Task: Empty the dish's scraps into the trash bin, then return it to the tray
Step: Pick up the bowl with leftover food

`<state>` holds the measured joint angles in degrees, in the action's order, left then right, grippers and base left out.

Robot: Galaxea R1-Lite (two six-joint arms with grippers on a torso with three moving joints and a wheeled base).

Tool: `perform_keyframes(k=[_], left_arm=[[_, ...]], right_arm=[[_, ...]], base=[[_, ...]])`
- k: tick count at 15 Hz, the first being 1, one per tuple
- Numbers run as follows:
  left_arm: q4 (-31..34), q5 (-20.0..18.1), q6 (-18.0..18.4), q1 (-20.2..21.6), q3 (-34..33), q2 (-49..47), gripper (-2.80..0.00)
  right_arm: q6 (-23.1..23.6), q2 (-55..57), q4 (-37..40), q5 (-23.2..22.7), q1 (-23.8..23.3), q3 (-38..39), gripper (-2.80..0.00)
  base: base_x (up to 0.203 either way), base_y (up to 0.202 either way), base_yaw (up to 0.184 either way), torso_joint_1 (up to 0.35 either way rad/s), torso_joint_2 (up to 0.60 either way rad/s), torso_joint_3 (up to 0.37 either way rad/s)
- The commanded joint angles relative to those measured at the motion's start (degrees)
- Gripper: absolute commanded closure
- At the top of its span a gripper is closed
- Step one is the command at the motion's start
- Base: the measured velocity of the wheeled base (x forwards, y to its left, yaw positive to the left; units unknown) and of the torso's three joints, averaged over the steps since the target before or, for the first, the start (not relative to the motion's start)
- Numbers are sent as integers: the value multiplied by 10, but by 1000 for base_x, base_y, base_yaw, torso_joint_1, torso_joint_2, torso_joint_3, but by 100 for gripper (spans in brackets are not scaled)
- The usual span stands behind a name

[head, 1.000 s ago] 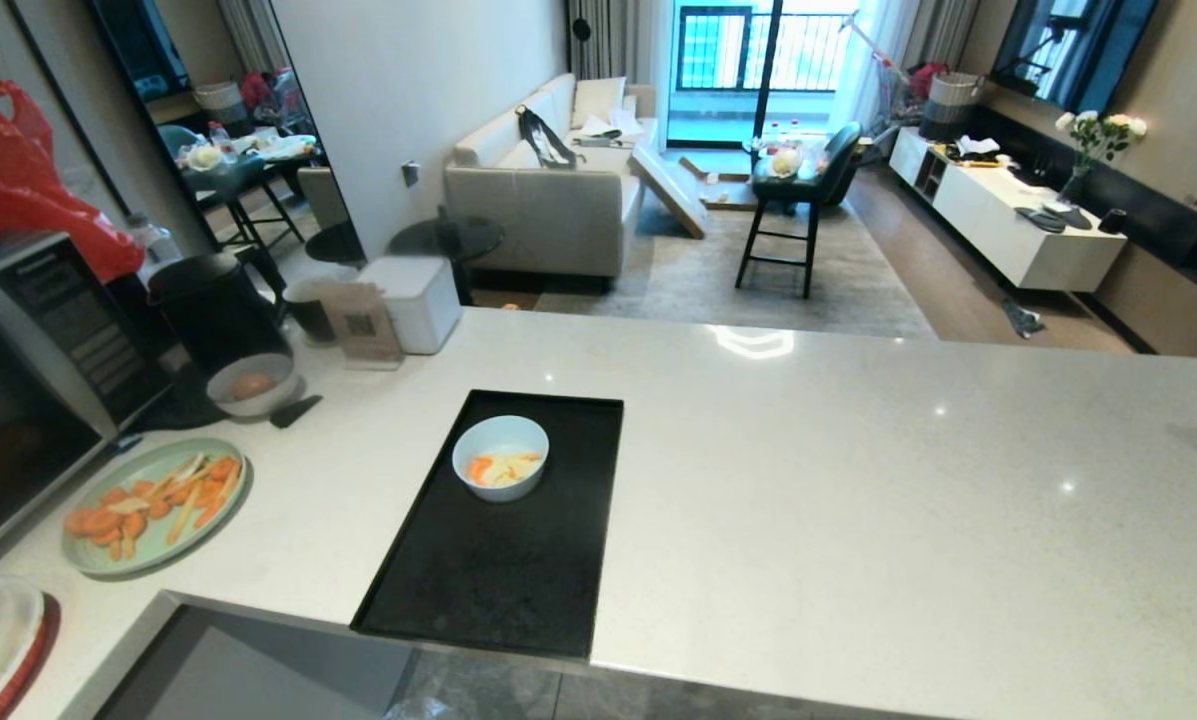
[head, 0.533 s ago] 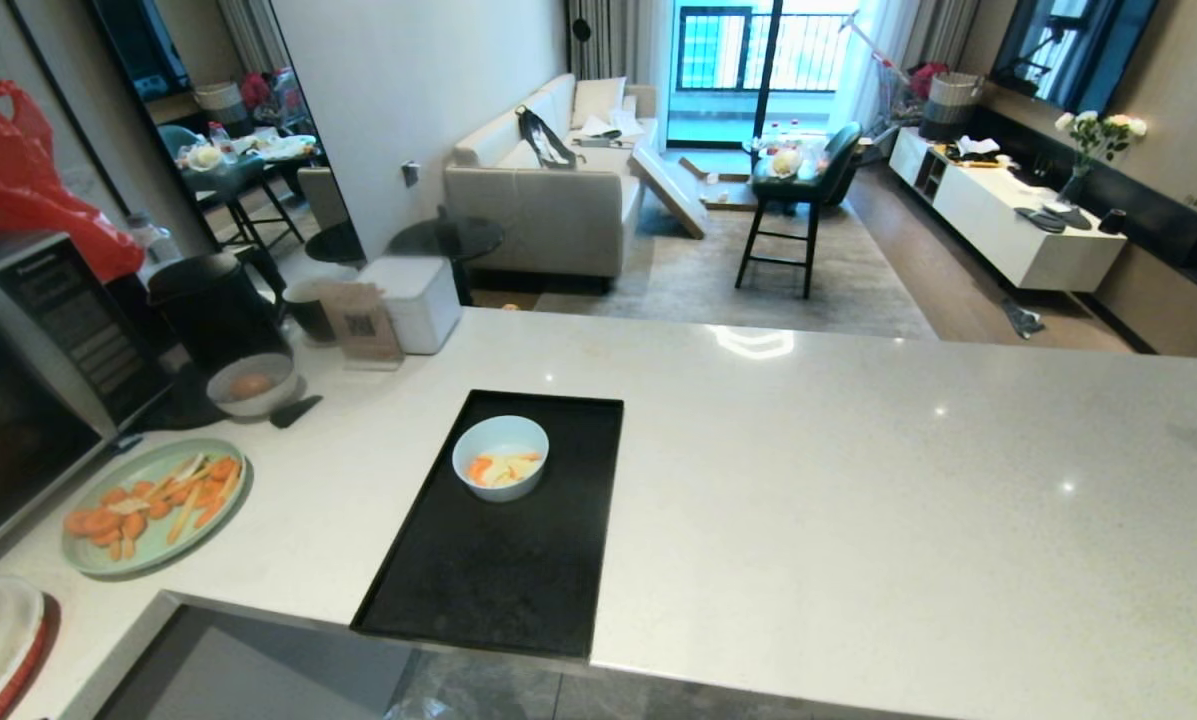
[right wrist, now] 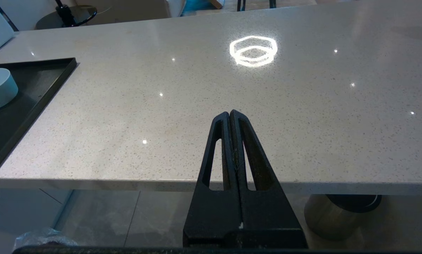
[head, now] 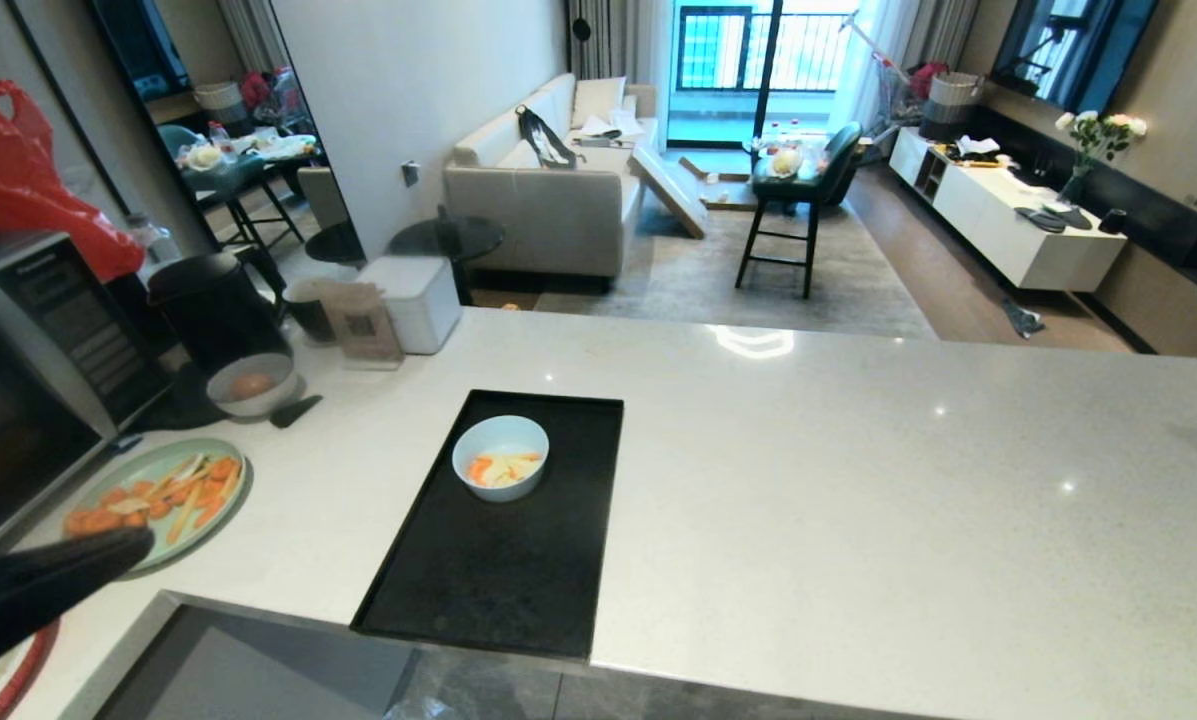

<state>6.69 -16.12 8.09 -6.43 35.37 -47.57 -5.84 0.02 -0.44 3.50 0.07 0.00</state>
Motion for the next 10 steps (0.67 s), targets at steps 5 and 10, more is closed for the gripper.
perform_keyframes(k=[5, 10], left_arm=[[-10, 53, 1, -85, 178, -308, -280], [-107, 95, -3, -110, 259, -471, -280]], right_arm=[[0, 0, 0, 0, 0, 0, 0], [0, 0, 0, 0, 0, 0, 0]], base=[[0, 0, 0, 0, 0, 0], [0, 0, 0, 0, 0, 0]])
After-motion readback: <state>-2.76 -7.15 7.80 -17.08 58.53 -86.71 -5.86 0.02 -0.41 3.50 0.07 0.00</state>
